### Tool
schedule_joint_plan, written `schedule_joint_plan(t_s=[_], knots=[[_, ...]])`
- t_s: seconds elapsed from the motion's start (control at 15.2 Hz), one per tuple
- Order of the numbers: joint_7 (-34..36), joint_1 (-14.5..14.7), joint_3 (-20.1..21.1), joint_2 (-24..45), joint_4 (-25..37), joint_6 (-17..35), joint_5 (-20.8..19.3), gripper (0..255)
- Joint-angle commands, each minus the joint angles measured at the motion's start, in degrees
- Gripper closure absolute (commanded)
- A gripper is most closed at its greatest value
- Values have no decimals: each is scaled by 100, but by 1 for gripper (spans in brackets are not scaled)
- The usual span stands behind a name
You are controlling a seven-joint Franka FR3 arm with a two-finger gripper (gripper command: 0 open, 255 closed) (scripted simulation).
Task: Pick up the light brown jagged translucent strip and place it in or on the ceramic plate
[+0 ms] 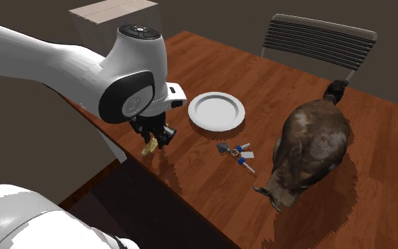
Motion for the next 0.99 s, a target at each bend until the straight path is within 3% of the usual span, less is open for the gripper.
schedule_joint_plan(t_s=[0.0, 0.13, 0.92], knots=[[-5, 27, 19, 12, -44, -28, 27, 255], [6, 38, 23, 36, -29, -17, 29, 255], [197, -58, -45, -748, 495, -1316, -191, 255]])
